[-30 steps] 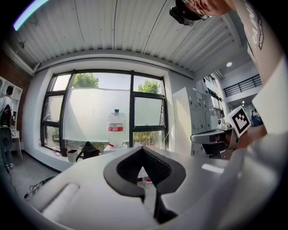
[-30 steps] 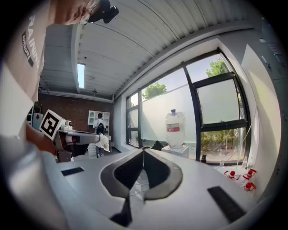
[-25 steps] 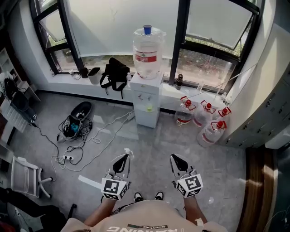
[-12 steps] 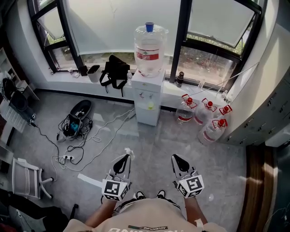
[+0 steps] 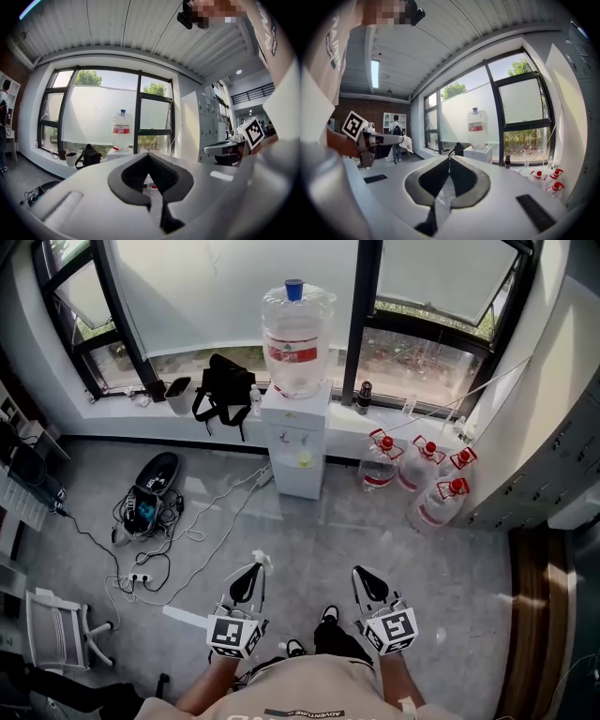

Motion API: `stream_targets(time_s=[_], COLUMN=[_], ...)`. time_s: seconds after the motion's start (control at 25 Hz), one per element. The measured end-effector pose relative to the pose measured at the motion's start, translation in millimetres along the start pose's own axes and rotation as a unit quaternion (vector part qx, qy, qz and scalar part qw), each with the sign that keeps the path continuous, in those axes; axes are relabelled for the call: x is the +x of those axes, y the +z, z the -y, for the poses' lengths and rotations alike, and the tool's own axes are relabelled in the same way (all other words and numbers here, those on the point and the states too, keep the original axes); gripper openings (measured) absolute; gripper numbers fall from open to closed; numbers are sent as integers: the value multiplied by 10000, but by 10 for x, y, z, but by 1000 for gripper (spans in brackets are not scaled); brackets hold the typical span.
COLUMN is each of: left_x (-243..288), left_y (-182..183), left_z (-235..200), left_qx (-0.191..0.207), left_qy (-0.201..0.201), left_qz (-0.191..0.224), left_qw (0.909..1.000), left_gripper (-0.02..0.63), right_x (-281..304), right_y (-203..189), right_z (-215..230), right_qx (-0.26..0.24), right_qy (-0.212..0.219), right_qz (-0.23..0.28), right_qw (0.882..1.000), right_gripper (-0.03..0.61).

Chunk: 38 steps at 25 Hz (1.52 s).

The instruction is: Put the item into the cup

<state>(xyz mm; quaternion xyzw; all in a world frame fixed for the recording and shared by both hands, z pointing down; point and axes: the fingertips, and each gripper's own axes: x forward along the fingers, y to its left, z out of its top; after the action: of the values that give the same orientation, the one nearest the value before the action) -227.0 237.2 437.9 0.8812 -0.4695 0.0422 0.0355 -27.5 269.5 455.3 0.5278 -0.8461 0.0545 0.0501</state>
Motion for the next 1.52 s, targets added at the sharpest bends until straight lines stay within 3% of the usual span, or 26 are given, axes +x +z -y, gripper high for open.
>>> stream_targets(time_s=[0.4, 0.84, 1.08, 1.28, 1.52], left_x=[831, 1609, 1931, 2163, 2382], left_y=[263, 225, 223, 188, 229], left_z=[-229, -122, -304, -624, -1080], left_qx=[-112, -223, -137, -108, -106], left_qy=[345, 429, 303, 199, -23], left_qz=[118, -139, -160, -118, -93], left_qw=[9993, 9987, 9993, 9997, 9999], left_gripper=[8, 8, 8, 8, 8], right_x=[753, 1304, 1652, 2072, 2560], right_y=[319, 198, 177, 279, 482], right_z=[765, 1199, 1334, 1333, 1267], right_qx=[-457, -478, -222, -531, -550], right_qy=[354, 968, 938, 826, 607], right_qz=[186, -176, -208, -197, -125], right_qw=[9982, 9940, 9951, 9950, 9966], right_gripper=[12, 12, 12, 12, 12])
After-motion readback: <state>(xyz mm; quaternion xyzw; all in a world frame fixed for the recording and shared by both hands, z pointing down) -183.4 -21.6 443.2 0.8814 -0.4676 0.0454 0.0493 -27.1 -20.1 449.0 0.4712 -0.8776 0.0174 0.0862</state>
